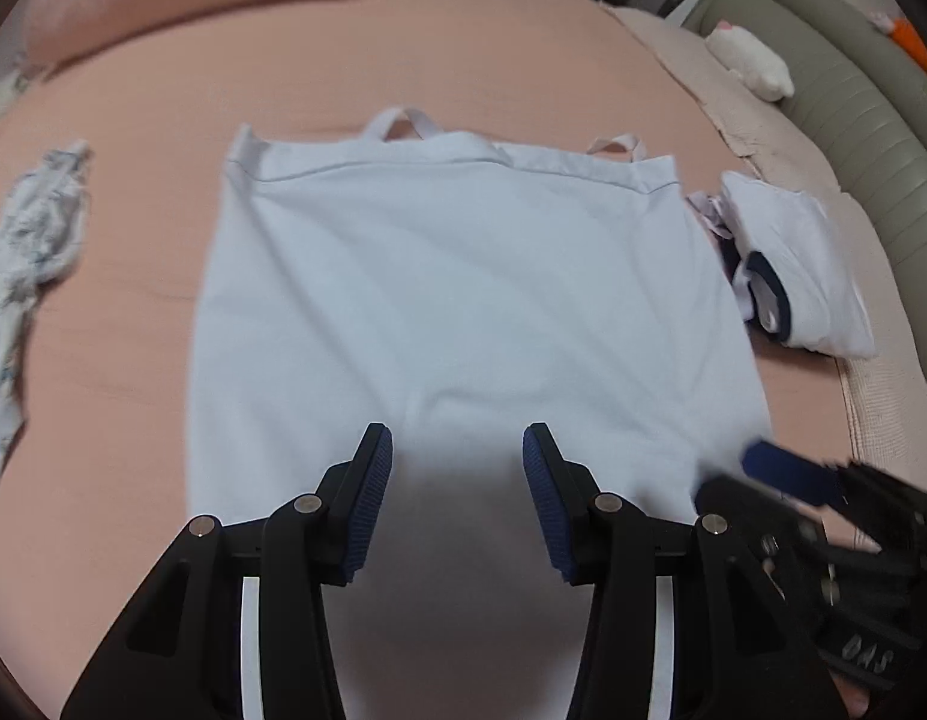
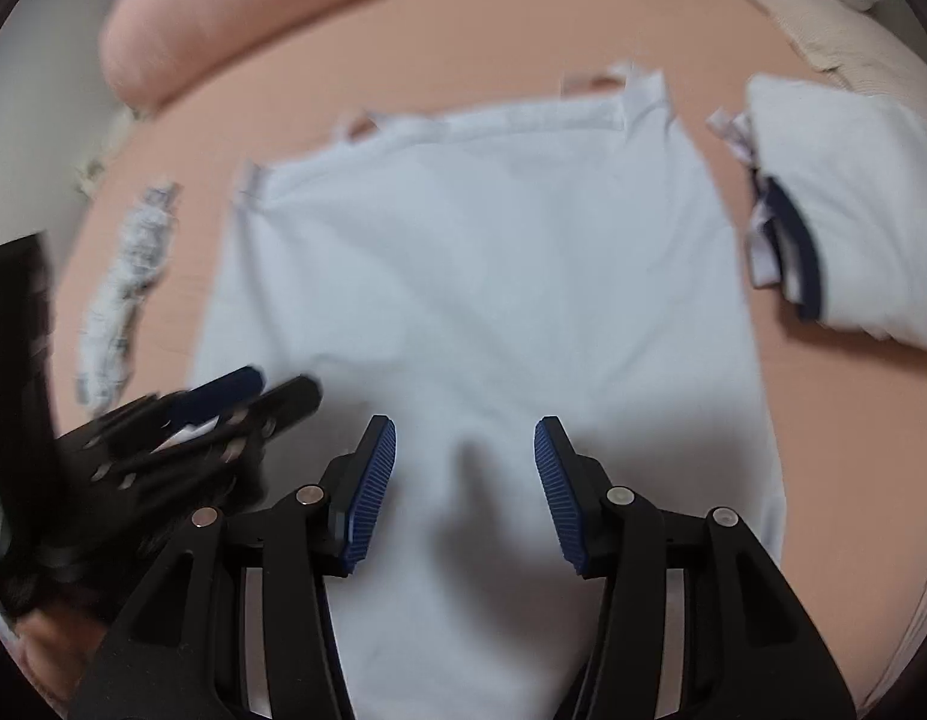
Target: Fold clothes
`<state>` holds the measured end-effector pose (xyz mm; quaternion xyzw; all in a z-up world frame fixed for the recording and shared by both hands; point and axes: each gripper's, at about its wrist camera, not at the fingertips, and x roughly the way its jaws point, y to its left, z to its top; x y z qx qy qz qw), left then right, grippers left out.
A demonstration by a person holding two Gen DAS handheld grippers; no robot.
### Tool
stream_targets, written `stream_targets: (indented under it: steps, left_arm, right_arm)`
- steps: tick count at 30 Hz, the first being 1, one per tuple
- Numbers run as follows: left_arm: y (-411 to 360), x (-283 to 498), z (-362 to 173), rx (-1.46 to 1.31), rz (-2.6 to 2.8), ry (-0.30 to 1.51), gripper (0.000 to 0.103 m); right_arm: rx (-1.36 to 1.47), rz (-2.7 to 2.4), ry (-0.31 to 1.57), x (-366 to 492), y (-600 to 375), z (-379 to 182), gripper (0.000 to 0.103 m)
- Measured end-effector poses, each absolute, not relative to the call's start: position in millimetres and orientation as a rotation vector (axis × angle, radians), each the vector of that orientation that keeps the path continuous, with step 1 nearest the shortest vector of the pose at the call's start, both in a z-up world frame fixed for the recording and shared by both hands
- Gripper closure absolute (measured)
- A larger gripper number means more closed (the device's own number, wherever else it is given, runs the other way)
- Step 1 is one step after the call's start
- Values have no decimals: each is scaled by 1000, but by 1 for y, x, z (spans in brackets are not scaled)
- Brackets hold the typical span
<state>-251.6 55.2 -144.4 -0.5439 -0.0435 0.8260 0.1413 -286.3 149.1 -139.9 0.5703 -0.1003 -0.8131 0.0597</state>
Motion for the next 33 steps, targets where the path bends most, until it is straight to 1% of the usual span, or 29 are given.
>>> stream_targets:
  steps: [2, 4, 7, 9, 10, 11, 14, 16, 18, 20, 22, 23, 27, 30, 31, 33]
  left_arm:
    - [35, -231, -132, -1512, 2391, -153, 55]
    - [33, -197, -130, -1462, 2405, -153, 55]
    - [37, -153, -138, -1497, 2383, -116, 55]
    - [40, -124, -144, -1520, 2368, -92, 55]
    - [39, -112, -143, -1498, 2410, -35, 55]
    - [38, -101, -143, -1475, 2450, 23, 55]
    - [28, -81, -152, -1548, 2400, -29, 55]
    - [32, -69, -170, -1632, 2393, 92, 55]
    - [31, -56, -190, -1722, 2398, 219, 56]
    - [29, -42, -190, -1670, 2418, 247, 56]
    - [23, -38, -184, -1688, 2412, 222, 56]
    - [17, -38, -179, -1683, 2414, 140, 56]
    - [-11, -32, -170, -1630, 2400, -299, 55]
    - [-36, -20, -187, -1716, 2320, -629, 55]
    - [-42, -18, -192, -1698, 2289, -710, 56]
    - [-53, -13, -200, -1659, 2221, -868, 56]
  right_arm:
    - [1681, -2486, -304, -256, 142, -138, 53]
    - [1623, -2515, -315, -226, 140, -144, 53]
    - [1708, -2532, -293, -171, 166, -127, 53]
    - [1738, -2513, -297, -134, 173, -128, 53]
    - [1735, -2513, -256, -123, 170, -131, 53]
    - [1718, -2524, -203, -115, 166, -134, 53]
    - [1678, -2557, -36, -97, 151, -147, 53]
    - [1729, -2543, 30, -94, 146, -168, 51]
    - [1754, -2546, 60, -92, 148, -186, 51]
    - [1738, -2536, 59, -85, 150, -184, 47]
    - [1747, -2502, 52, -78, 153, -180, 46]
    - [1724, -2501, 24, -73, 157, -175, 46]
    - [1597, -2629, -204, -61, 195, -150, 45]
    - [1639, -2780, -287, -54, 229, -148, 45]
    - [1675, -2798, -345, -51, 240, -151, 45]
    - [1731, -2705, -566, -46, 260, -164, 45]
